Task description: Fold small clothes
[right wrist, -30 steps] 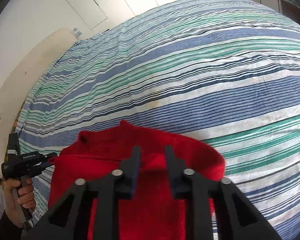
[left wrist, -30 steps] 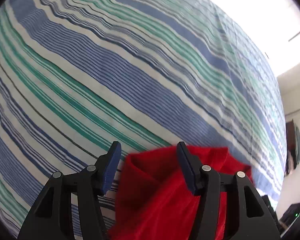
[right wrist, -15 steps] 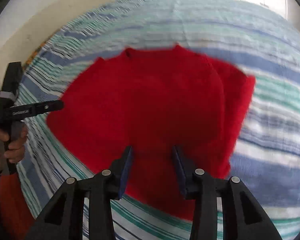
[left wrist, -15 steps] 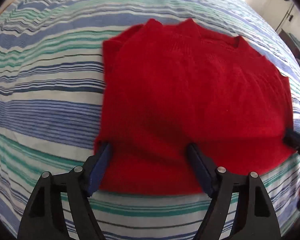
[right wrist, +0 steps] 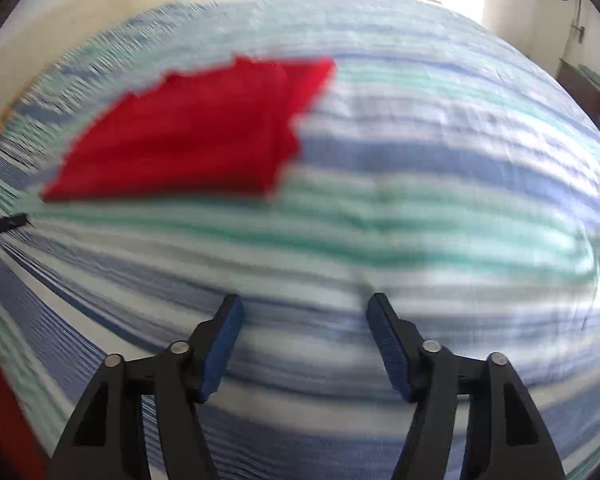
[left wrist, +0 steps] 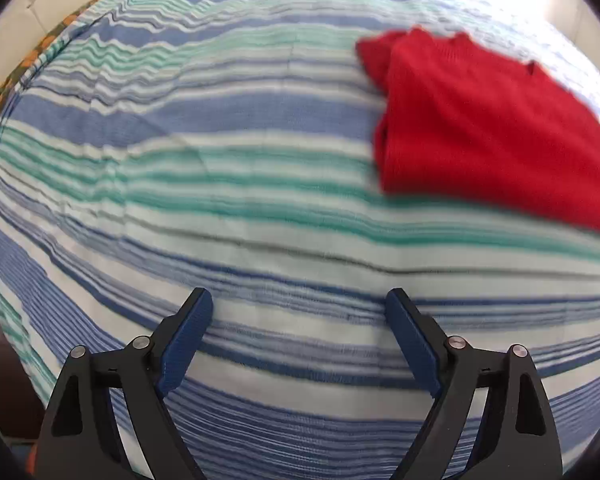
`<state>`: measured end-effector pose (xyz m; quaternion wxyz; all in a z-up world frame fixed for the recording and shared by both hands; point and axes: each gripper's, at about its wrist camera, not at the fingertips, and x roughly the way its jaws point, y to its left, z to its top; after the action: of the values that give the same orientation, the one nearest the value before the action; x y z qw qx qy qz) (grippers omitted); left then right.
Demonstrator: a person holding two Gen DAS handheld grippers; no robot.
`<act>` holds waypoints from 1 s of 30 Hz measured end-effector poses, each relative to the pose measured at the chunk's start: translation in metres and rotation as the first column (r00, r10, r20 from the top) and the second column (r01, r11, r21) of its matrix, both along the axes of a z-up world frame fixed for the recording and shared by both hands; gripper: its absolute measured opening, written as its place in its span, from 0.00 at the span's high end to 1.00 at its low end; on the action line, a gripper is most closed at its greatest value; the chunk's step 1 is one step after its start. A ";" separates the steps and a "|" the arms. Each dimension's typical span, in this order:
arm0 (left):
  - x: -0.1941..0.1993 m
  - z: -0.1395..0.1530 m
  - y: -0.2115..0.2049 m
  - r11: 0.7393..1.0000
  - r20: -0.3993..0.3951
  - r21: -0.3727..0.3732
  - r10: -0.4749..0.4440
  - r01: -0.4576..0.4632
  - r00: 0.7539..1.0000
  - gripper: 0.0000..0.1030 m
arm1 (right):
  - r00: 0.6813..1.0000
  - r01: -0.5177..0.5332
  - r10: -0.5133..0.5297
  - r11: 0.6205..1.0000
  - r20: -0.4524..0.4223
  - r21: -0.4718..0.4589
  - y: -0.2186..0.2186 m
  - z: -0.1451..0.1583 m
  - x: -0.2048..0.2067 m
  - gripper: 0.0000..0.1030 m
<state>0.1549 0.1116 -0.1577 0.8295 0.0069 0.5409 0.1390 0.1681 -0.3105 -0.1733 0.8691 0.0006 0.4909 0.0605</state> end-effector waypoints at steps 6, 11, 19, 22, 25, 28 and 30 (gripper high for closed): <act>-0.009 0.001 0.001 0.999 0.026 0.009 0.034 -0.034 0.999 0.06 | 0.999 -0.041 0.041 0.999 0.028 0.002 0.003 -0.002 0.000 0.13; 0.000 -0.007 0.012 0.998 0.023 -0.023 0.052 -0.052 0.998 0.02 | 0.998 -0.040 0.040 0.999 0.042 0.001 0.000 -0.008 -0.002 0.12; 0.002 -0.011 0.015 0.998 0.018 -0.031 0.059 -0.059 0.998 0.01 | 0.998 -0.039 0.039 0.999 0.044 -0.009 0.004 -0.010 -0.003 0.12; 0.003 -0.013 0.017 0.997 0.018 -0.039 0.061 -0.060 0.998 0.01 | 0.998 -0.038 0.039 0.999 0.046 -0.008 0.007 -0.010 -0.002 0.12; 0.005 -0.008 0.022 0.996 0.002 -0.069 0.064 -0.064 0.998 0.01 | 0.998 -0.038 0.038 0.999 0.047 -0.008 0.006 -0.010 -0.002 0.12; 0.004 0.003 0.036 0.984 0.006 -0.159 0.085 -0.083 0.996 0.04 | 0.998 -0.038 0.038 0.999 0.048 -0.008 0.006 -0.010 -0.002 0.12; 0.008 0.017 0.047 0.970 0.037 -0.227 0.103 -0.092 0.994 0.06 | 0.998 -0.038 0.038 0.999 0.050 -0.007 0.006 -0.010 -0.002 0.12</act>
<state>0.1628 0.1590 -0.1410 0.8300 -0.1169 0.5326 0.1176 0.1660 -0.3043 -0.1835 0.8798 -0.0129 0.4691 0.0755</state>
